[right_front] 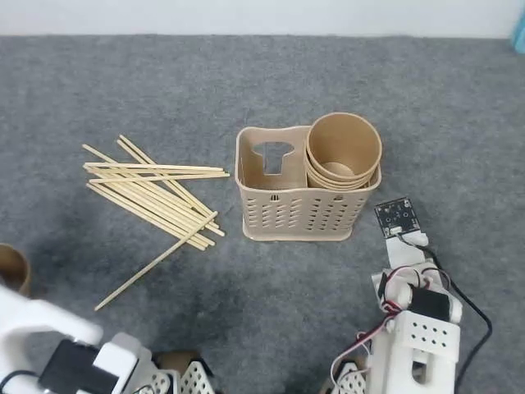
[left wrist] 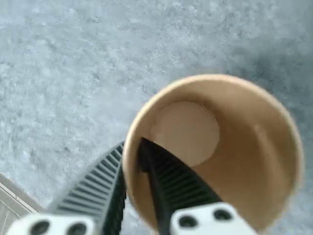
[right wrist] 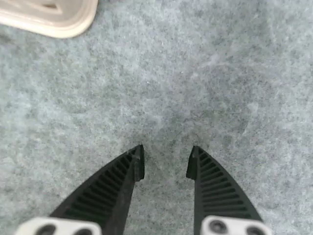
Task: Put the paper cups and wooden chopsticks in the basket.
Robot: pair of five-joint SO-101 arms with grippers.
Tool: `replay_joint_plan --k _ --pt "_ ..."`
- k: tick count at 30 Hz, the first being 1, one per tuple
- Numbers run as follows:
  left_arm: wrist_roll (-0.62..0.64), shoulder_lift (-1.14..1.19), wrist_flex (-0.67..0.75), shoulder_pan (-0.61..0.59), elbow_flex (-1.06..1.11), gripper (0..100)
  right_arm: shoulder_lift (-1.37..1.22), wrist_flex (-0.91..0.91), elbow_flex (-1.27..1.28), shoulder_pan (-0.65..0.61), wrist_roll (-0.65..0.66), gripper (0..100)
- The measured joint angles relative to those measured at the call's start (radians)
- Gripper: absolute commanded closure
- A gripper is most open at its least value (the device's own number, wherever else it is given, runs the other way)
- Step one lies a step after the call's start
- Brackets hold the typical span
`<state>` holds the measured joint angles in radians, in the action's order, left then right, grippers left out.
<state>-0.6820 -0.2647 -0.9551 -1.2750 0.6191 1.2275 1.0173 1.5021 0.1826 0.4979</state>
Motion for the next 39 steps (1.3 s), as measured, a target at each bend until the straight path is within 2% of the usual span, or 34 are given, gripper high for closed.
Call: replay_joint_plan --k 8,16,20,27,32,39 --pt "0.114 0.000 -0.284 0.054 -0.210 99 0.000 0.000 0.000 0.000 0.000 83.7" --pt "0.299 0.002 -0.465 0.173 -0.379 99 0.000 0.000 0.000 0.000 0.000 83.7" --pt "0.436 0.002 -0.557 0.259 -0.502 99 0.000 0.000 0.000 0.000 0.000 83.7" --pt "0.720 0.002 -0.756 0.535 -0.842 99 0.000 0.000 0.000 0.000 0.000 83.7" --pt "0.931 0.002 -0.767 0.756 -1.108 99 0.000 0.000 0.000 0.000 0.000 83.7" --pt "1.125 0.000 -0.767 1.114 -1.320 99 0.000 0.000 0.000 0.000 0.000 83.7"
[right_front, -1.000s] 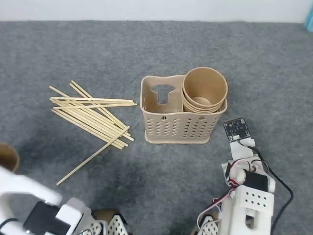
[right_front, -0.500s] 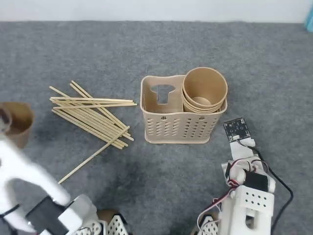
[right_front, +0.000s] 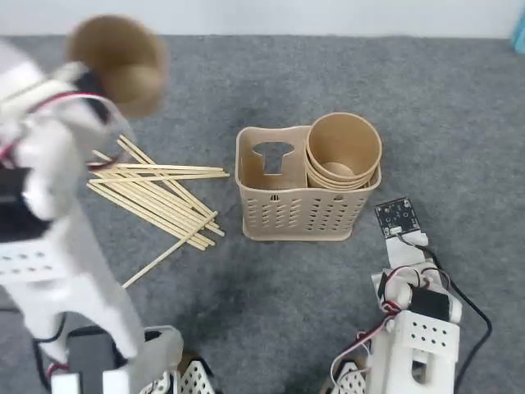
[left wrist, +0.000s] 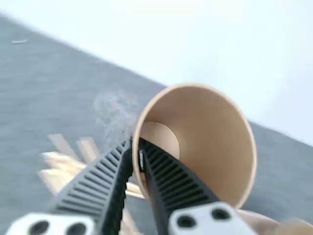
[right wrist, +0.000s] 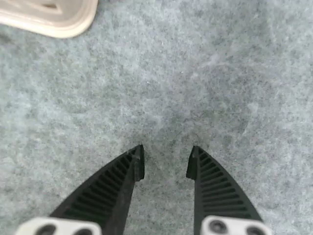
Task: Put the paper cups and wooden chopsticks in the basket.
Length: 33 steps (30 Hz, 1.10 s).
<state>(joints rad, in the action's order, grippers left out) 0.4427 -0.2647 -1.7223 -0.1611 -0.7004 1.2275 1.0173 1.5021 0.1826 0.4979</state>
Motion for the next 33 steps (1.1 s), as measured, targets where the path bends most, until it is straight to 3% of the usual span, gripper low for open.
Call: replay_joint_plan --k 5,10,15,25,33 --pt "0.066 0.000 0.092 0.259 -0.011 99 0.000 0.000 0.000 0.000 0.000 83.7" --pt "0.107 0.000 0.204 0.436 -0.011 99 0.000 0.000 0.000 0.000 0.000 83.7" --pt "0.110 0.012 0.227 0.609 0.014 99 0.000 0.000 0.000 0.000 0.000 83.7" --pt "0.110 0.213 0.227 0.618 0.095 99 0.000 0.000 0.000 0.000 0.000 83.7" --pt "0.110 0.219 0.244 0.614 0.213 99 0.000 0.000 0.000 0.000 0.000 83.7"
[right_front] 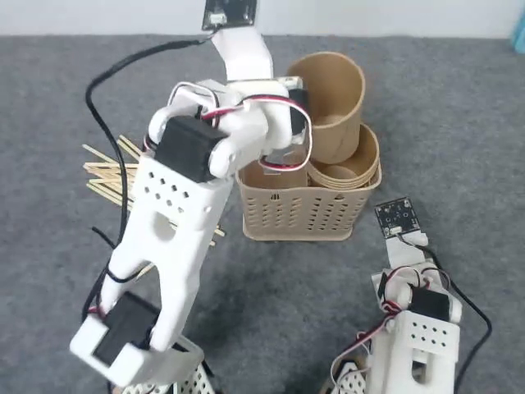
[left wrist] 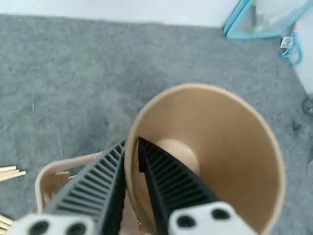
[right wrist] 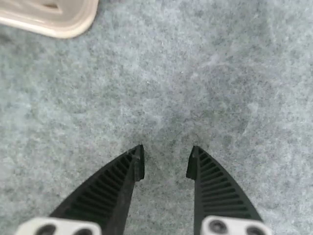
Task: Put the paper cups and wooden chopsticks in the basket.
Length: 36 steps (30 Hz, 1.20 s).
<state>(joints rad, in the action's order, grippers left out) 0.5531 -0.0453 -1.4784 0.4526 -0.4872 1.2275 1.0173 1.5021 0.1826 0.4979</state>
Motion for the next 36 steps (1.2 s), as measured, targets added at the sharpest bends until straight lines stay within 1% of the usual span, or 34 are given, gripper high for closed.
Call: replay_joint_plan --k 4,11,16,18,20,22,24,28,32,36 --pt "0.002 0.034 -0.005 0.012 0.044 99 0.000 0.000 0.000 0.000 0.000 83.7" --pt "0.000 0.032 -0.009 0.081 0.003 99 0.000 0.000 0.000 0.000 0.000 83.7" --pt "0.000 0.032 -0.021 0.061 0.023 98 0.000 0.000 0.000 0.000 0.000 83.7" --pt "-0.029 0.034 -0.021 0.029 0.025 92 0.000 0.000 0.000 0.000 0.000 83.7" --pt "-0.092 0.032 -0.026 0.006 0.029 81 0.000 0.000 0.000 0.000 0.000 83.7" --pt "-0.135 0.032 -0.068 0.002 0.031 71 0.000 0.000 0.000 0.000 0.000 83.7" --pt "-0.152 0.032 -0.115 0.005 0.031 68 0.000 0.000 0.000 0.000 0.000 83.7" --pt "-0.158 0.032 -0.176 -0.006 0.012 72 0.000 0.000 0.000 0.000 0.000 83.7" --pt "-0.160 0.032 -0.233 -0.041 -0.068 78 0.000 0.000 0.000 0.000 0.000 83.7" --pt "-0.160 -0.025 -0.244 -0.138 -0.109 81 0.000 0.000 0.000 0.000 0.000 83.7"
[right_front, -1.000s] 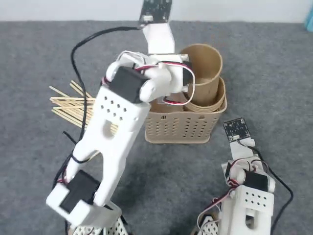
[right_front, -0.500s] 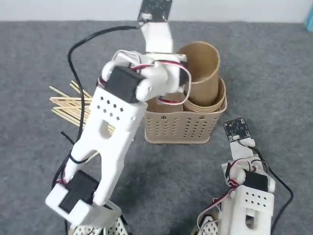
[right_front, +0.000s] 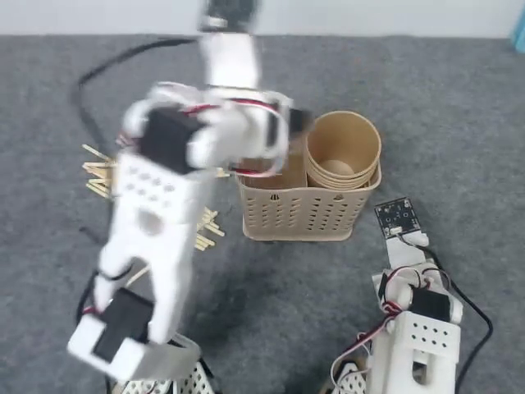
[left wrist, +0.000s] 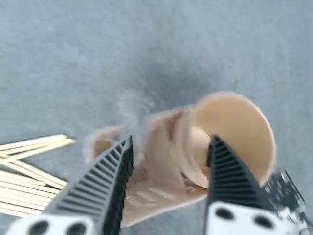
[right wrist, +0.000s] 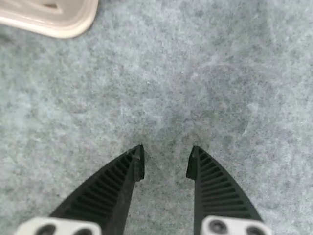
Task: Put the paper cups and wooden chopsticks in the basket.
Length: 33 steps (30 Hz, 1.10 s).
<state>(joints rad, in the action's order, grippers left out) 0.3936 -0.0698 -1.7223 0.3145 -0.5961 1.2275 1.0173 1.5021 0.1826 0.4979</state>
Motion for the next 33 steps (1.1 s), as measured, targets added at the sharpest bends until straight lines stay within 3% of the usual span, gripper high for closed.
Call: replay_joint_plan --k 6,11,16,25,33 --pt "0.000 -0.094 -0.002 -0.296 0.021 81 0.000 0.000 0.000 0.000 0.000 83.7" --pt "0.000 -0.098 0.005 -0.540 0.178 81 0.000 0.000 0.000 0.000 0.000 83.7" --pt "0.005 -0.098 0.178 -0.727 0.459 81 0.000 0.000 0.000 0.000 0.000 83.7" --pt "0.143 -0.098 0.597 -0.832 0.891 81 0.000 0.000 0.000 0.000 0.000 83.7" --pt "0.153 0.092 0.660 -0.835 0.870 81 0.000 0.000 0.000 0.000 0.000 83.7"
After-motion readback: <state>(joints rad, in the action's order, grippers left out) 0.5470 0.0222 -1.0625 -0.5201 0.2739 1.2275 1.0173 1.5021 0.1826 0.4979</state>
